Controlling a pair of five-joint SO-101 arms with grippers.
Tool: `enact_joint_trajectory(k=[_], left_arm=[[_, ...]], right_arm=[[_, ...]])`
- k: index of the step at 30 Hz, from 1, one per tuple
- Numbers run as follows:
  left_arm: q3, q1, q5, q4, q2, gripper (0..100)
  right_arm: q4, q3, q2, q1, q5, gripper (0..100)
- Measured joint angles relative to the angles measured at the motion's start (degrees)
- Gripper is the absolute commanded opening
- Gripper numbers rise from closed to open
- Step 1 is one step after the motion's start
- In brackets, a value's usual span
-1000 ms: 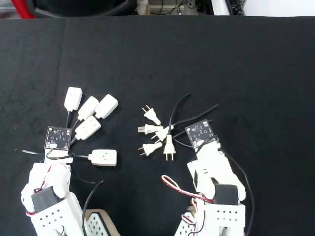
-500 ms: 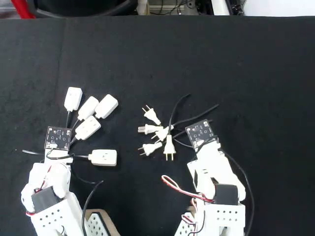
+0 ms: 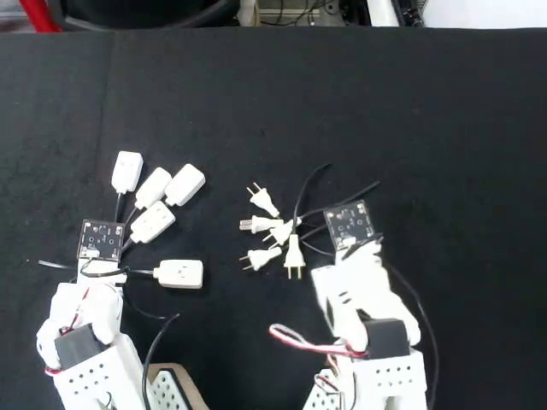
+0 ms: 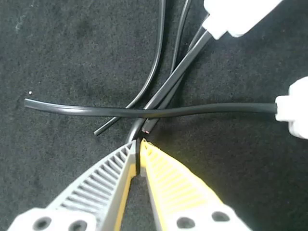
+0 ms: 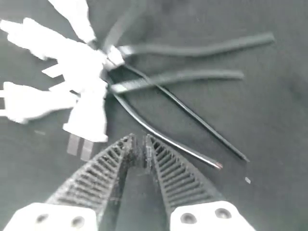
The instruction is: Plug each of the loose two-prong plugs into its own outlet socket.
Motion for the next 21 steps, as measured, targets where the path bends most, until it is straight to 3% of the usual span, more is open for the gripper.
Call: enact_joint_trajectory(k=[6, 11, 17, 21], left_arm=[[0.00, 0.00, 0.00, 0.00, 0.00, 3], [0.00, 0.00, 0.00, 0.00, 0.00, 3], [0.00, 0.00, 0.00, 0.00, 0.00, 3], [0.00, 0.00, 0.00, 0.00, 0.00, 3]], right_arm=[[-3.16, -6.07, 11.87, -2.90, -3.52, 3.9], [-6.51, -17.85, 30.86, -3.52, -9.23, 4.4], [-8.79, -30.59, 55.82, -4.57, -16.79, 22.8], [-14.42, -32.70, 69.01, -4.57, -19.08, 21.0]])
